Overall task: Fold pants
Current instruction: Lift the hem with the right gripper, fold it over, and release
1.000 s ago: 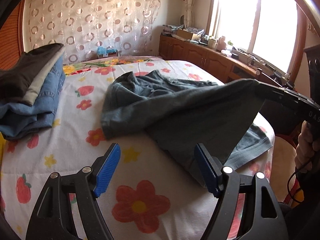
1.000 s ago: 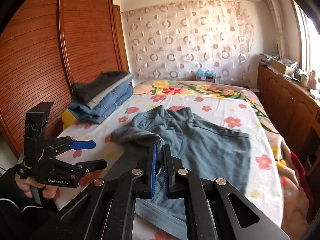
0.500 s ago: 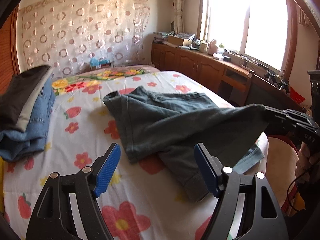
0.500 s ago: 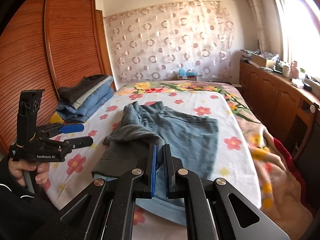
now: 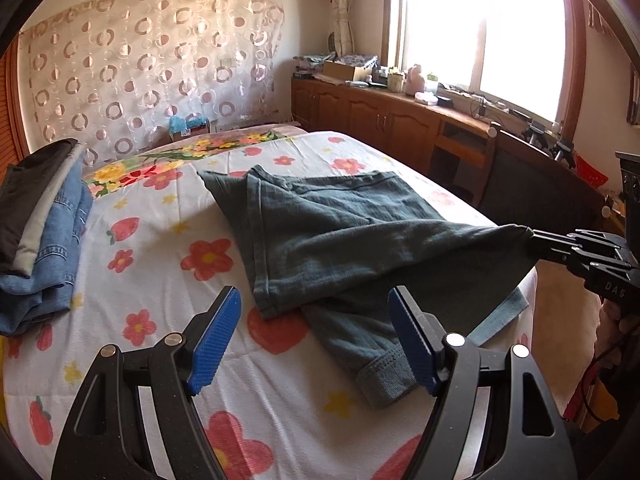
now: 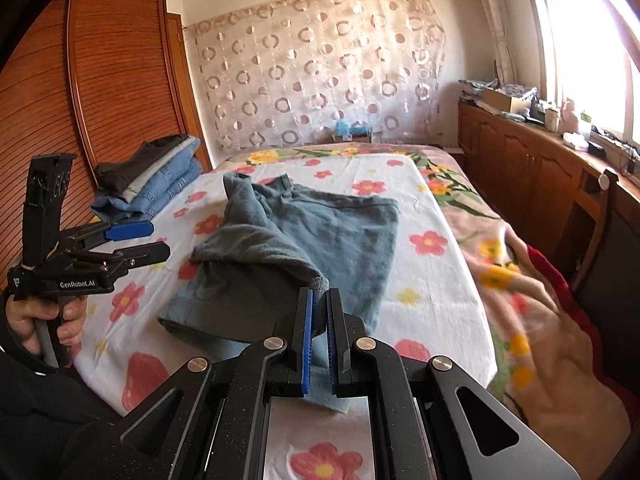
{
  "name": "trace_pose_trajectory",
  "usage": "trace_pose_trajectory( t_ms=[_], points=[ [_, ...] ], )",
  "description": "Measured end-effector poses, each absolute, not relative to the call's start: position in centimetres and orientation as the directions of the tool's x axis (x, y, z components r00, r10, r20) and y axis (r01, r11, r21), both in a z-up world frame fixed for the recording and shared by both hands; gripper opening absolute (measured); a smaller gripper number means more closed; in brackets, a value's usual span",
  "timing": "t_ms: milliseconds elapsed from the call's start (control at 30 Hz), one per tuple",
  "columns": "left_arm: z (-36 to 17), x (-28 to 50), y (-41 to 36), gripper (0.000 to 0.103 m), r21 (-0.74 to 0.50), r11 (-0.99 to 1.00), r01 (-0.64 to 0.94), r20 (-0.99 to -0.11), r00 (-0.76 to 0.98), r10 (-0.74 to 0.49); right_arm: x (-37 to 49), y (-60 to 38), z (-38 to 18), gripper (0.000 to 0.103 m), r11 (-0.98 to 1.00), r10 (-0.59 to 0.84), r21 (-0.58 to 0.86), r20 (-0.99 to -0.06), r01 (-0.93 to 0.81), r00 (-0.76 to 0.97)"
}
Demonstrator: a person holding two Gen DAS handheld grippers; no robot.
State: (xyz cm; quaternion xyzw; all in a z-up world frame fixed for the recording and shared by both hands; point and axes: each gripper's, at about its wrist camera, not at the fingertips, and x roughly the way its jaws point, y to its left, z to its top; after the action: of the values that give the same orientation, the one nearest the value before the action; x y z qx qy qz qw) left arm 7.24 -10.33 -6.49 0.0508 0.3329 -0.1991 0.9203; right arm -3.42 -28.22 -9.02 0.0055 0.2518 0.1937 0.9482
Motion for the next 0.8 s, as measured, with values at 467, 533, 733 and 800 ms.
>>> trace_pose_trajectory(
  t_ms=[467, 533, 733, 800],
  points=[
    [-7.6, 7.4, -10.4, 0.077, -0.076, 0.920, 0.385, -0.659, 0.673, -0.336, -2.8, -29.7, -9.7, 0.006, 0.922, 0.377, 0.167, -0.588, -0.349, 0.716],
    [-7.7, 7.5, -10.3, 0.077, -0.078, 0.920, 0.384, -0.658, 0.674, -0.337, -2.8, -29.8, -8.9, 0.006, 0.920, 0.379, 0.164, -0.603, -0.356, 0.702],
    [-7.9, 7.6, -10.0, 0.077, -0.088, 0.921, 0.381, -0.660, 0.670, -0.340, -3.4, -29.5, -8.9, 0.006, 0.925, 0.336, 0.105, -0.674, -0.365, 0.657],
    [-8.0, 7.6, -10.0, 0.077, -0.088, 0.921, 0.380, -0.662, 0.669, -0.339, -3.5, -29.4, -9.2, 0.006, 0.928, 0.329, 0.104, -0.678, -0.358, 0.658]
  ],
)
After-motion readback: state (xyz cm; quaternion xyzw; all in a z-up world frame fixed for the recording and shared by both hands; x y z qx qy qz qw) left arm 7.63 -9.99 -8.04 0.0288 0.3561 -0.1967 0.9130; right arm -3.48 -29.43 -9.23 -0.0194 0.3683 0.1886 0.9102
